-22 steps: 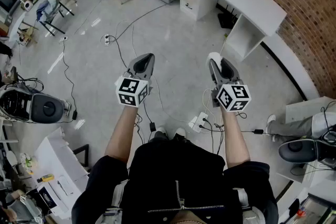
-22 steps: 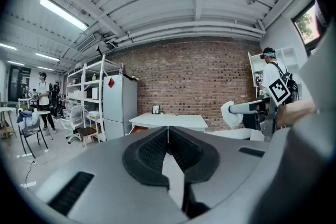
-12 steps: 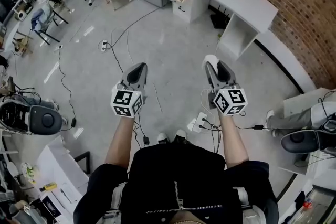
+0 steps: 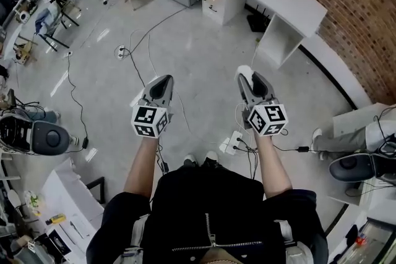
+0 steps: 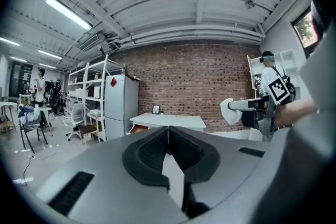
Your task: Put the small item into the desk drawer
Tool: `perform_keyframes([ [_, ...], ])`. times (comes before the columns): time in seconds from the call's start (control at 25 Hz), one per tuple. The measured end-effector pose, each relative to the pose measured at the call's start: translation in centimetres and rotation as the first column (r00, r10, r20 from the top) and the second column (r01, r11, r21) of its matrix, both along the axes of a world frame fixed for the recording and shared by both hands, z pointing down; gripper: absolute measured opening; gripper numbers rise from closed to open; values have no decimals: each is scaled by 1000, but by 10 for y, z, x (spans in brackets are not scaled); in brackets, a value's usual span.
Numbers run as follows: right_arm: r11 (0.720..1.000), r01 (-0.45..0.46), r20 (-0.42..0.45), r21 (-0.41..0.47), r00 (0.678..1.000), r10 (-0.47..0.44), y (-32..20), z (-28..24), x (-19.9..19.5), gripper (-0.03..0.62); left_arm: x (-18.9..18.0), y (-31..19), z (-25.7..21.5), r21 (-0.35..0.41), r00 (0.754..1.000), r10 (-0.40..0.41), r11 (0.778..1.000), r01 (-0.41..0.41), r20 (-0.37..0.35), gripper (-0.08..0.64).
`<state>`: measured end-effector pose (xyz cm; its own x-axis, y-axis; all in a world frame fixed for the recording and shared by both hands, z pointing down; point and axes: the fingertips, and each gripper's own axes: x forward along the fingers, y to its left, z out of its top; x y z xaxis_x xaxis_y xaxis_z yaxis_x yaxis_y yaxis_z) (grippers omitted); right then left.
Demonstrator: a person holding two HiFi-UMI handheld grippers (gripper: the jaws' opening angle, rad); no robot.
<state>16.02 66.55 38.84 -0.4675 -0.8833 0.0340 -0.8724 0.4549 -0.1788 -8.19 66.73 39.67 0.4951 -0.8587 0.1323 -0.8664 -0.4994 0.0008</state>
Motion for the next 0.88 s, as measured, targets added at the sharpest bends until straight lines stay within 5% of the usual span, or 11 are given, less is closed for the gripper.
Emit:
perform_keyframes([
  [0.88,998,50,-51,-31,997,-51,-48,18,-3,164,24,-50,18,-31,1000,21,999,-22,-17,21],
])
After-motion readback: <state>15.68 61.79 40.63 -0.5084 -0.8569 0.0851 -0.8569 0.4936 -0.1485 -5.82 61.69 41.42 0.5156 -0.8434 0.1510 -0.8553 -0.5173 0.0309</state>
